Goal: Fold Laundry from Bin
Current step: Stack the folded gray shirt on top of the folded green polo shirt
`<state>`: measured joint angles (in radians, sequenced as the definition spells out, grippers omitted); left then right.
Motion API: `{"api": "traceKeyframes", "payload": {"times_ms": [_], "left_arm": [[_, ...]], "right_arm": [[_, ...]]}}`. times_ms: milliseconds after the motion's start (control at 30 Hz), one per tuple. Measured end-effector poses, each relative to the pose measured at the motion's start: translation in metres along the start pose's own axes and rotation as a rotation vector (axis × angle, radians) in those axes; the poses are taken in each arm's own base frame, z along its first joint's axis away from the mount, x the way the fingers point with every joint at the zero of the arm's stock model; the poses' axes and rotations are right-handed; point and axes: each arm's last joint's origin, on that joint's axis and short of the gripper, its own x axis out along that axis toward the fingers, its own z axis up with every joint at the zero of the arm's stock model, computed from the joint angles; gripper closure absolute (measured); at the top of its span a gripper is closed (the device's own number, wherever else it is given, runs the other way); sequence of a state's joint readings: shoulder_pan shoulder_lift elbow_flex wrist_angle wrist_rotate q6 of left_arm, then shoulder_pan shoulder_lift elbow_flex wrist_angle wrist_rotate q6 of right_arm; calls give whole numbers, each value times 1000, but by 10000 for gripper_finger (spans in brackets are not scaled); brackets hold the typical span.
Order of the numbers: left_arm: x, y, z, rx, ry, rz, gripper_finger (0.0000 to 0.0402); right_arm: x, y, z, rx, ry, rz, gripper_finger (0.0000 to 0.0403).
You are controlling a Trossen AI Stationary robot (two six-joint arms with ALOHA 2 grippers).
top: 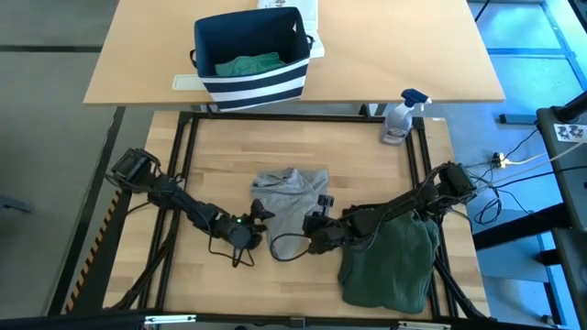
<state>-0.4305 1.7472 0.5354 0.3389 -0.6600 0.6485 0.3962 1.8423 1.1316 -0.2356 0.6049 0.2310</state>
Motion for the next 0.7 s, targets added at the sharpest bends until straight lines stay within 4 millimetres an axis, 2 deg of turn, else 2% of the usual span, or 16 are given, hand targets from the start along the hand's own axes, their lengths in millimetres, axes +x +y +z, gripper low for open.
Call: {"api": "traceKeyframes", "payload": {"times_ms": [167, 367, 600, 700], "left_arm": [[-4, 0, -2, 12, 8, -56, 117], [-15, -9, -4, 198, 37, -95, 118], [-8, -2, -7, 226, 32, -107, 118], [-13, -3, -14, 218, 106, -115, 118]], "right_arm": [[0, 1, 0, -2, 4, 12, 397], [0, 1, 0, -2, 5, 13, 397], [-7, -3, 4, 11, -18, 5, 397], [-15, -8, 10, 28, -42, 5, 397]]}}
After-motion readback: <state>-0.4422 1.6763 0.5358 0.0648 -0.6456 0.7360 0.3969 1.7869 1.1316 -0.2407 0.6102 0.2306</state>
